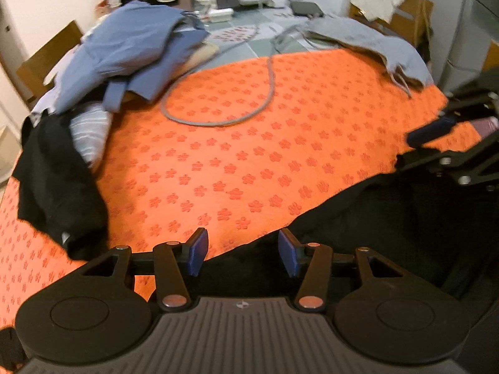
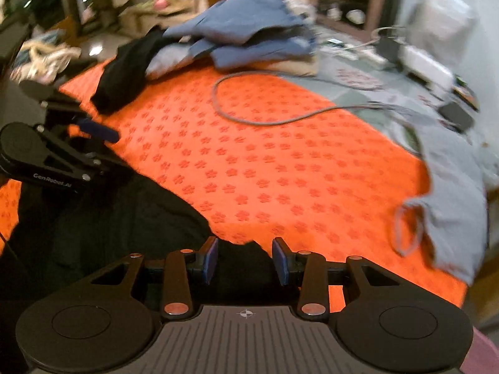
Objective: Fold clothes
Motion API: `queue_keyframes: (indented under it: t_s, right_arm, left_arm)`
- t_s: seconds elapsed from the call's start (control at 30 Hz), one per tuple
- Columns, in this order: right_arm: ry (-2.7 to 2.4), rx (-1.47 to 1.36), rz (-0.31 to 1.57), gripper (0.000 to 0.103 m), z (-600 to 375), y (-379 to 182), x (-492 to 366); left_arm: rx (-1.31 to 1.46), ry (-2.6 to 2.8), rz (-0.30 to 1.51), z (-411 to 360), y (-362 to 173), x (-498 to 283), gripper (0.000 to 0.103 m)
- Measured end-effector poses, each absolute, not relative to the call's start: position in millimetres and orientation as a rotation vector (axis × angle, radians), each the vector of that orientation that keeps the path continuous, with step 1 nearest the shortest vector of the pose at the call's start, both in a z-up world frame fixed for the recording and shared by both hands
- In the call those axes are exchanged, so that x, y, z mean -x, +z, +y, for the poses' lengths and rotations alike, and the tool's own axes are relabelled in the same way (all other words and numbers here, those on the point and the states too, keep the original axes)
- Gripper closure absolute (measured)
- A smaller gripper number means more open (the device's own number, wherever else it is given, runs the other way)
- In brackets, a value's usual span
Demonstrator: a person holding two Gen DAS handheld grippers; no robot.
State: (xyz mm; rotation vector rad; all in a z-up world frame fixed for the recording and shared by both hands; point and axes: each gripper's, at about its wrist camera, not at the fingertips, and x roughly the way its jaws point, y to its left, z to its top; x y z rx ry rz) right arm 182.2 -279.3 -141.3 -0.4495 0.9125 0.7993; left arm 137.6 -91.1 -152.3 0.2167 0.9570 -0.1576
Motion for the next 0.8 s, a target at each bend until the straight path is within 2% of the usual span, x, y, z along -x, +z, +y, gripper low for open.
queue_keyframes:
  t_s: [0.1,0.17,0.2,0.23,0.27,0.5,0.8]
  right_arm:
    - [0.841,0.513,0.934,0.062,-267.8,-151.3,-186.7]
    - [0.856,0.536,0.933,0.064,-265.7,-154.4,-188.0]
    - [0.859,0.529,0.934,0.073,-266.2,-154.1,-189.2]
    - [0.859,0.520,0.938,0.093,-266.7,-153.6,-190.5]
    - [0.853,0.510,0.946,0.098,-267.0,-153.4,-192.2]
    - [0.749,0.488,0.836,0.099,-266.7,-129.8,-204.0]
    - [0.733,0.558,0.864,0.098,-248.1,-159.1,-225.9]
  left_arm:
    - [-0.239,-0.199,0.958,-91.9,-158.0,-139.4,0.047]
    - [-0.241,-0.225,0.957,-89.6,-161.7,-138.7,0.052]
    - [-0.242,-0.235,0.955,-88.7,-163.0,-138.3,0.066]
    - [-0.241,-0.236,0.951,-89.1,-162.3,-138.1,0.094]
    - [-0.232,-0.243,0.952,-90.8,-160.3,-139.3,0.100]
    - [-0.230,-0.173,0.869,-86.9,-146.2,-159.1,0.100]
    - [-0.271,-0.158,0.911,-91.8,-162.7,-183.0,0.099]
